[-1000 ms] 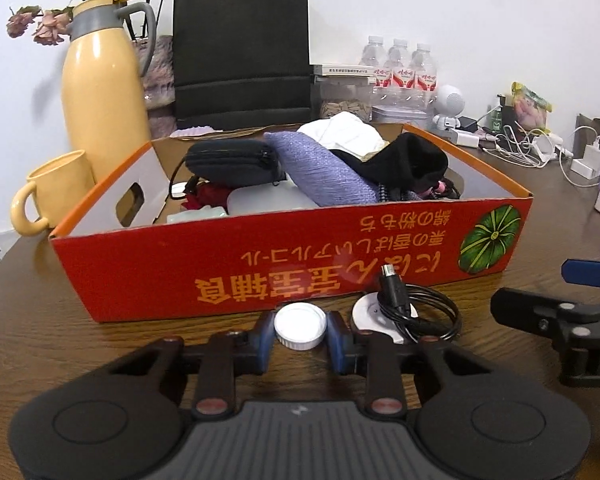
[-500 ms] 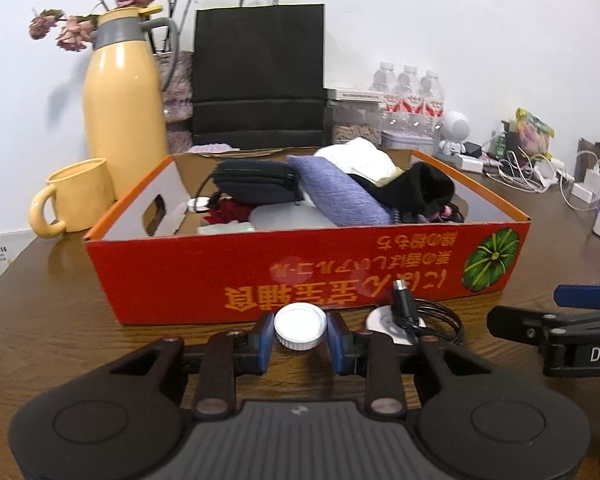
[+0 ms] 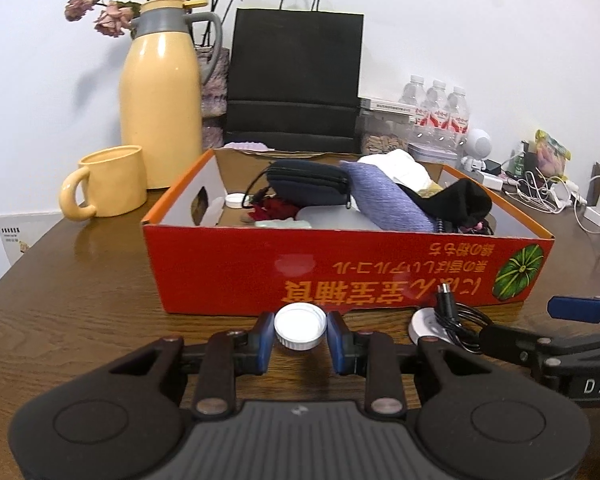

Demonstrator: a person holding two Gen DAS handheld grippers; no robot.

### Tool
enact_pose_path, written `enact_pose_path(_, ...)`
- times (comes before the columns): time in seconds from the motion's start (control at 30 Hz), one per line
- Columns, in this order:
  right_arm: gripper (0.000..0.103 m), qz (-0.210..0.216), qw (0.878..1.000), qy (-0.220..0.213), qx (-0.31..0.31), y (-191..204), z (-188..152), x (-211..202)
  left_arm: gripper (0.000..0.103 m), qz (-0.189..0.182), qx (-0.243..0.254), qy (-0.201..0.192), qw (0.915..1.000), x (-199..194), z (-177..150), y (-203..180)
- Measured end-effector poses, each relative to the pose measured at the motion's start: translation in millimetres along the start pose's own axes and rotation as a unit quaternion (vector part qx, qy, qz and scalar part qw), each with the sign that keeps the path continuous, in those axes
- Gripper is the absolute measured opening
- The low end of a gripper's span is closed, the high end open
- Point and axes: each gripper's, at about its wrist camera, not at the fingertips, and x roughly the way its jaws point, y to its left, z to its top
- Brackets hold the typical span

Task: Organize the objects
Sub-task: 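Grasp a white round lid with the left tool while the right tool approaches the coiled cable, then grasp the coiled black cable with white charger using the right tool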

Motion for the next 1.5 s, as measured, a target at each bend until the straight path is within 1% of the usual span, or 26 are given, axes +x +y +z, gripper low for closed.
enact_pose_path(0.2, 0.103, -0.003, 1.000, 0.004, 0.003, 1, 0, 2, 0.027, 0.001, -0.004, -0.005, 1.0000, -3, 0, 4)
enact_pose_path(0.47, 0.103, 0.001, 1.000, 0.002, 0.001, 6, 2, 6, 0.027, 0.001, -0.003, -0.002, 1.0000, -2, -1, 3)
enact_pose_path(0.5, 0.102, 0.004, 1.000, 0.003, 0.002, 6, 3, 8, 0.027, 0.000, -0.002, -0.001, 1.0000, -2, -1, 3)
enact_pose_path(0.57, 0.091, 0.010, 1.000, 0.008, 0.001, 8, 4, 12, 0.027, 0.000, 0.001, 0.001, 1.0000, -1, -1, 2)
enact_pose_path(0.6, 0.088, 0.014, 1.000, 0.013, -0.001, 10, 5, 15, 0.027, 0.000, 0.001, 0.001, 1.0000, -1, -1, 2)
enact_pose_path(0.67, 0.075, 0.023, 0.999, 0.021, -0.005, 12, 7, 20, 0.027, 0.000, 0.002, 0.002, 1.0000, 0, -1, 1)
enact_pose_path(0.7, 0.064, 0.029, 0.999, 0.027, -0.006, 13, 7, 23, 0.027, -0.001, 0.002, 0.002, 1.0000, 0, -1, 1)
enact_pose_path(0.73, 0.057, 0.036, 0.999, 0.031, -0.005, 13, 7, 24, 0.027, -0.003, 0.002, 0.002, 1.0000, 0, -1, 1)
enact_pose_path(0.77, 0.045, 0.051, 0.998, 0.033, -0.001, 12, 7, 24, 0.027, -0.004, 0.003, 0.002, 1.0000, 0, -1, 0)
enact_pose_path(0.93, 0.042, 0.081, 0.996, 0.032, 0.020, 5, 6, 21, 0.027, -0.015, 0.017, 0.002, 0.9997, 0, -2, -6)
enact_pose_path(1.07, 0.042, 0.108, 0.993, 0.038, 0.035, 0, 6, 21, 0.027, -0.039, 0.017, 0.002, 0.9991, 0, 1, -12)
enact_pose_path(1.27, 0.040, 0.147, 0.988, 0.045, 0.025, 1, 4, 17, 0.027, -0.072, 0.015, 0.028, 0.9968, 11, 5, -20)
enact_pose_path(1.33, 0.040, 0.152, 0.987, 0.045, 0.014, 3, 2, 15, 0.027, -0.087, 0.012, 0.036, 0.9954, 14, 6, -20)
enact_pose_path(1.5, 0.040, 0.164, 0.985, 0.046, 0.008, 1, 2, 13, 0.027, -0.103, 0.013, 0.047, 0.9935, 23, 9, -22)
